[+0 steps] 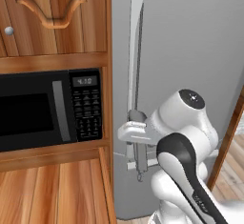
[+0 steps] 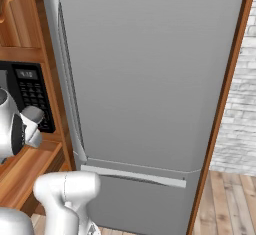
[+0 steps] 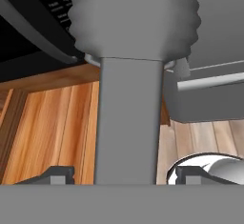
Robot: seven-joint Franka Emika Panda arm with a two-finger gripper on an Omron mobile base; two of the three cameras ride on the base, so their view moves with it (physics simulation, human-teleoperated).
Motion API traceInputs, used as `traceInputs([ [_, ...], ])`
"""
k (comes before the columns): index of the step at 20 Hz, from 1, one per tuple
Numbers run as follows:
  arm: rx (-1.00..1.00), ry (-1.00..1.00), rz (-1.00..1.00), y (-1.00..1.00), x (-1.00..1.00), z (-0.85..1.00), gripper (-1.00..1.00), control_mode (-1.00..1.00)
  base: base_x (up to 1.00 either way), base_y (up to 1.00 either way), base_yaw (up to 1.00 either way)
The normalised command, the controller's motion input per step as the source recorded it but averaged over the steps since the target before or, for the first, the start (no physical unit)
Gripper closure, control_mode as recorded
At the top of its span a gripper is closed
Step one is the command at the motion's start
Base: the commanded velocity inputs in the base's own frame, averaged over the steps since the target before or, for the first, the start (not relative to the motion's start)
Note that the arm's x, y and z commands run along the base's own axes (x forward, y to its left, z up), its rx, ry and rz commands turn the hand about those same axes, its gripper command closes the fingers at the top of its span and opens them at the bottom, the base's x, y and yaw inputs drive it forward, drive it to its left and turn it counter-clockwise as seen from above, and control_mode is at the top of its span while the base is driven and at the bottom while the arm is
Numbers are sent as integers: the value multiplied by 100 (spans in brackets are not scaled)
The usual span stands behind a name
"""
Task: Take the tongs from the drawer on the left and place them on the dining counter next to the tray containing the kebab skewer.
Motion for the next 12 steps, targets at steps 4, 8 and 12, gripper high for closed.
traceInputs([
  [4, 0, 0, 0, 0, 0, 0, 100, -100, 0, 0, 0],
  [8, 0, 0, 0, 0, 0, 0, 100, -100, 0, 0, 0],
  [12, 0, 0, 0, 0, 0, 0, 100, -100, 0, 0, 0],
])
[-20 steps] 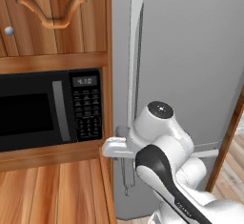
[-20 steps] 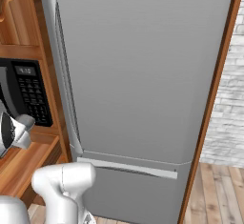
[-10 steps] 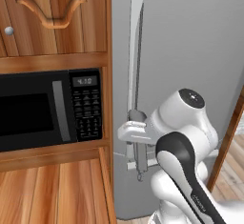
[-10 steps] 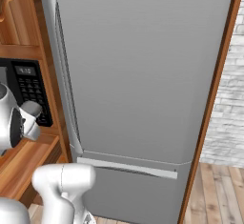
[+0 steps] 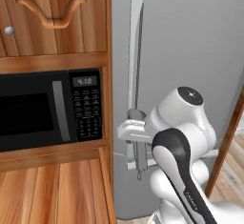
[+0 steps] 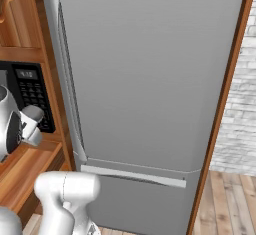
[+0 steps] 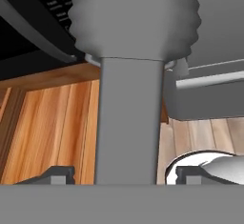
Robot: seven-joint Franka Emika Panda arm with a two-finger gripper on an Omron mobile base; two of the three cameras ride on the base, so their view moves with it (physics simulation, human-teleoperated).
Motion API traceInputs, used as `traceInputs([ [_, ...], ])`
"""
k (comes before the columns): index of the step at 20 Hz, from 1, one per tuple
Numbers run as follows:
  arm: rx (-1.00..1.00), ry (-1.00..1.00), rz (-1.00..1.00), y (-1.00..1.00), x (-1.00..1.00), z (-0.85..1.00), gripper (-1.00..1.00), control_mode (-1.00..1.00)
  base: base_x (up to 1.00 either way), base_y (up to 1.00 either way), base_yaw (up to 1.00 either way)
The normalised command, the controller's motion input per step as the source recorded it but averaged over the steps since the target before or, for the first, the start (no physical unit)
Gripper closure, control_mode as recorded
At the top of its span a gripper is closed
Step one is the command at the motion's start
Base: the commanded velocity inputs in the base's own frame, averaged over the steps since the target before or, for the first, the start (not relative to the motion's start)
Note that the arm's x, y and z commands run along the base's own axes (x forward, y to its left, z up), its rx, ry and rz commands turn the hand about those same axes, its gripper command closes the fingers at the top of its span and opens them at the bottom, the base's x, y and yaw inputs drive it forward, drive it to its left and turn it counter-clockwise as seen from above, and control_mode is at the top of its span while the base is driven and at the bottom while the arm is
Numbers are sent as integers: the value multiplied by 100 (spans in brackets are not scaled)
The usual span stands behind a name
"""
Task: Take the tongs from the drawer on the left and place them on the dining counter next to the tray containing the kebab skewer.
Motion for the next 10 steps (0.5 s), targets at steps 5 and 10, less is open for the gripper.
traceInputs([
  [5, 0, -26, 1, -4, -19, 0, 100, -100, 0, 0, 0],
  [10, 0, -15, 2, -1, -11, 0, 100, -100, 0, 0, 0],
])
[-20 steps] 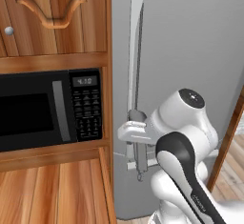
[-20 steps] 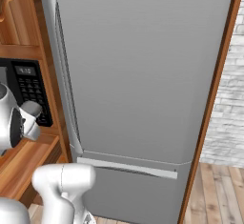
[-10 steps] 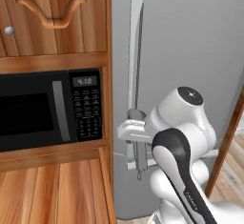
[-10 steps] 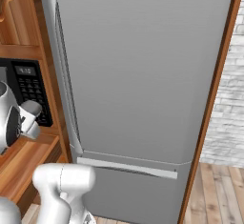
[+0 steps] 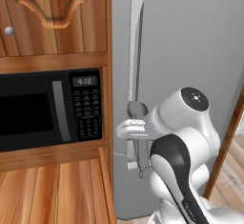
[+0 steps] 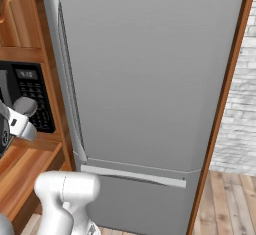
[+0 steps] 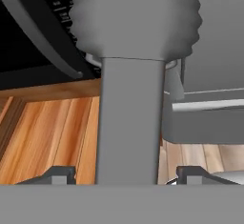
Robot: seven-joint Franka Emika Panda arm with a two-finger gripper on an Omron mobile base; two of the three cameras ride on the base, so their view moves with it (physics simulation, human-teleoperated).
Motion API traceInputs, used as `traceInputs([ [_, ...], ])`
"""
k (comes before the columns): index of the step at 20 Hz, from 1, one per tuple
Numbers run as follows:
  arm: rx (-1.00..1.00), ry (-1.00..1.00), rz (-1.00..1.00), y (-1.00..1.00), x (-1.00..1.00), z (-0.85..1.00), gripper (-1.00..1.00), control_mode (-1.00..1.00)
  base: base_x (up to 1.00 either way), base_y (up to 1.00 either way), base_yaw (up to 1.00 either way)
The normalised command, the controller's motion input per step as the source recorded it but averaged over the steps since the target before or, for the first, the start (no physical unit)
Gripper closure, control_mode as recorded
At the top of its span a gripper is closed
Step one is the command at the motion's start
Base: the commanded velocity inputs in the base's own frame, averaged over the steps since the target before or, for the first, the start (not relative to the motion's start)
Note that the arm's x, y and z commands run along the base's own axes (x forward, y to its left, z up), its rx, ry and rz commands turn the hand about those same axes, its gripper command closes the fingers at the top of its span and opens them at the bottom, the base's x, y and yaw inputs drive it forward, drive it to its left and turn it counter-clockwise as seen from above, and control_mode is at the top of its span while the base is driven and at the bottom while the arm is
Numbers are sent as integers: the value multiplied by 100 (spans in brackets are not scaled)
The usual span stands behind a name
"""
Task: Take the tongs from the drawer on the left and place them on the dining counter next to the tray containing the kebab skewer.
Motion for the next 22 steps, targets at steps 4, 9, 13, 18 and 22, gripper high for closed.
traceInputs([
  [4, -3, 0, 0, 0, -1, -8, 100, -100, 0, 0, 0],
  [9, 0, 0, 0, 0, 0, 0, 100, 100, -80, -74, 24],
  [13, 0, 0, 0, 0, 0, 0, 100, 100, -98, -100, 50],
  [18, 0, 0, 0, 0, 0, 0, 100, 100, -75, -58, 78],
  [22, 0, 0, 0, 0, 0, 0, 100, 100, -50, -24, 90],
])
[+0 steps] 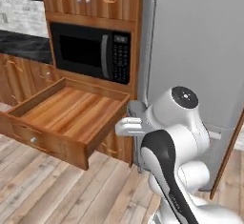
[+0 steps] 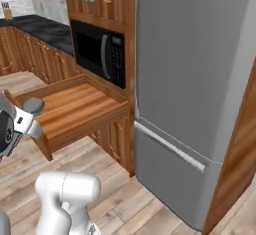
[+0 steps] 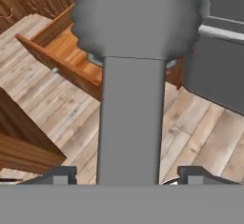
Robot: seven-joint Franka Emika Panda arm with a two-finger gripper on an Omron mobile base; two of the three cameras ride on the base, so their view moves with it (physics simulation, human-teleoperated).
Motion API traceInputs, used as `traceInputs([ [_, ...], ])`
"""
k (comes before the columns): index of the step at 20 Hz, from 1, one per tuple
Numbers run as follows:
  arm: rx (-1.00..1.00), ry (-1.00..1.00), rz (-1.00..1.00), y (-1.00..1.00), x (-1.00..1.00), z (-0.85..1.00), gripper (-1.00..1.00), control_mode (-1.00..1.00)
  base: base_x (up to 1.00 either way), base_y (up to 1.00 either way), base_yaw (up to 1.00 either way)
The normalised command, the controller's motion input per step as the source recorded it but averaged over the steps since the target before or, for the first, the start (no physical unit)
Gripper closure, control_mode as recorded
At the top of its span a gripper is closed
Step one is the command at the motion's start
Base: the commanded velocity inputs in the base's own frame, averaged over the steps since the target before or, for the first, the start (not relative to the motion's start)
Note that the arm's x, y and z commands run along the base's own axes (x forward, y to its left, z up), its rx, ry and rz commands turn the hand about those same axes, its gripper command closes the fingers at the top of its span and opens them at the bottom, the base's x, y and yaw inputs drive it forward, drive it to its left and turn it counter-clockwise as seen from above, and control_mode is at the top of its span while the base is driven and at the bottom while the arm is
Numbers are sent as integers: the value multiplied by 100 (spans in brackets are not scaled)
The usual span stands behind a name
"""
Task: Take the tongs from the drawer on the left and place them on the dining counter next to the tray containing the kebab skewer.
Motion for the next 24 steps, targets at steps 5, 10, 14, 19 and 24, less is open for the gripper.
traceInputs([
  [5, 0, 0, 0, 0, 0, 0, 100, 100, -33, -4, 95],
  [10, 0, 0, 0, 0, 0, 0, 100, 100, -35, -4, 95],
  [14, 0, 0, 0, 0, 0, 0, 100, 100, -30, 11, 90],
  [19, 0, 0, 0, 0, 0, 0, 100, 100, -26, 80, 45],
  [24, 0, 0, 0, 0, 0, 0, 100, 100, -9, 100, 4],
])
